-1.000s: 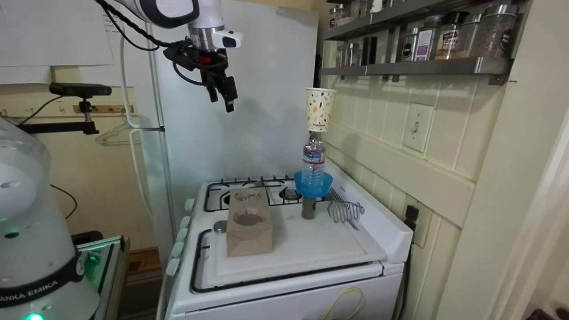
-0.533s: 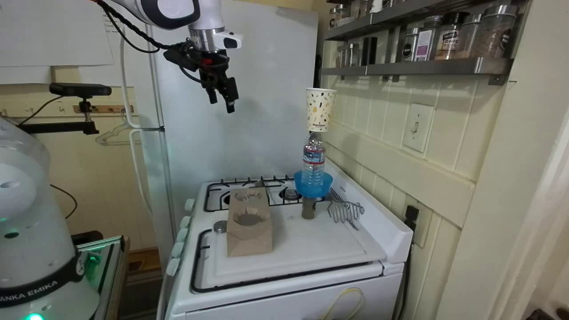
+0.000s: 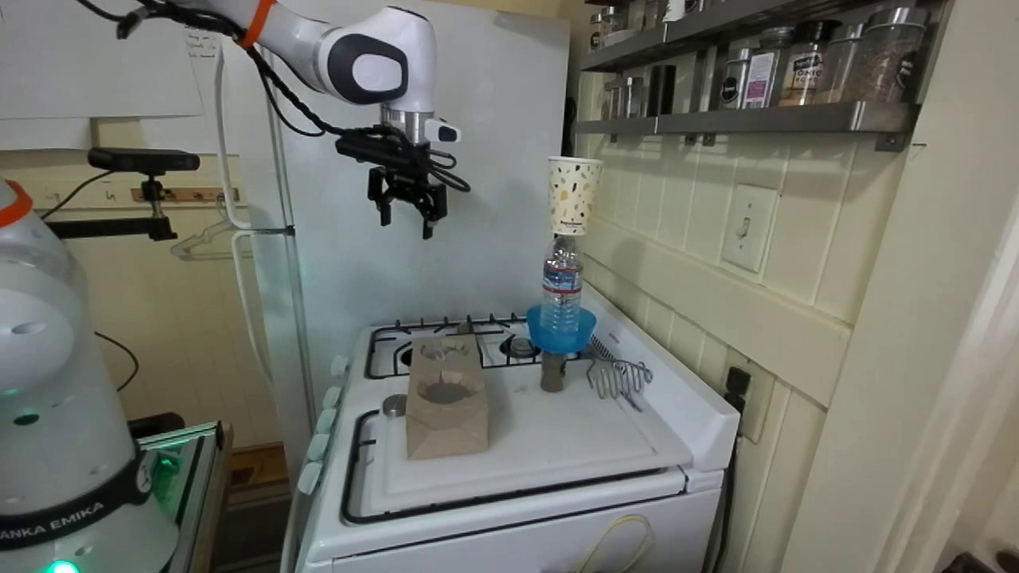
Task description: Pick up the spice bottle
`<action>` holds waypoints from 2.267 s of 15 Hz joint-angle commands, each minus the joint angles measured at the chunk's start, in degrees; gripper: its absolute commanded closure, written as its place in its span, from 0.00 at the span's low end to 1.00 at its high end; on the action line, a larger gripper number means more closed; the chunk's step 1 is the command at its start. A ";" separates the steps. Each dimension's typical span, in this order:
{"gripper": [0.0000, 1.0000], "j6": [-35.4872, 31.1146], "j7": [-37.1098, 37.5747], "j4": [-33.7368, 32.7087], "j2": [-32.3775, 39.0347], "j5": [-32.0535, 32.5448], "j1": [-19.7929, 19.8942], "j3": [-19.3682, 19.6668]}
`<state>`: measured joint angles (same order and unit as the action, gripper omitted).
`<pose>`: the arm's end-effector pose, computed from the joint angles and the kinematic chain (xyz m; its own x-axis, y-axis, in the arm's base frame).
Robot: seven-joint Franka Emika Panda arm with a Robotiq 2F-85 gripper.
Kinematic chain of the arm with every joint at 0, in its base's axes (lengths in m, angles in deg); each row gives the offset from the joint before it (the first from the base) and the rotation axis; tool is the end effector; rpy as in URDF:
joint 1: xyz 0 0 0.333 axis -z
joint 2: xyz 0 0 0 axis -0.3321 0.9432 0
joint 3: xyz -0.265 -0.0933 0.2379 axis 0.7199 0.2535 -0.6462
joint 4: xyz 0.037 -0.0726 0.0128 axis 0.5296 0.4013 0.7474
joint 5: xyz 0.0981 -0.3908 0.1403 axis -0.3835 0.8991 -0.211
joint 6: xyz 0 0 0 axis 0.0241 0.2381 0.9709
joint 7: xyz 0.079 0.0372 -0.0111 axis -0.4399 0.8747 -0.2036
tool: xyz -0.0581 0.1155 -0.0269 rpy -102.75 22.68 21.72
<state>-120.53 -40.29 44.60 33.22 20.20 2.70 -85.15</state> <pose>0.4409 0.2150 0.4963 0.7411 0.6591 0.1280 0.6714 -0.7282 -0.1375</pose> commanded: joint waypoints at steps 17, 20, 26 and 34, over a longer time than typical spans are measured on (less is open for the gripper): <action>0.00 -1.84 11.84 -8.45 18.55 26.59 0.45 -8.15; 0.00 -4.91 12.92 -9.36 20.51 26.74 0.39 -8.29; 0.00 -4.90 12.97 -9.79 20.56 26.74 0.40 -8.28; 0.00 -20.90 2.53 -3.82 21.60 26.54 1.31 -8.14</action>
<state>-133.47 -32.56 37.18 54.21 47.01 2.94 -93.14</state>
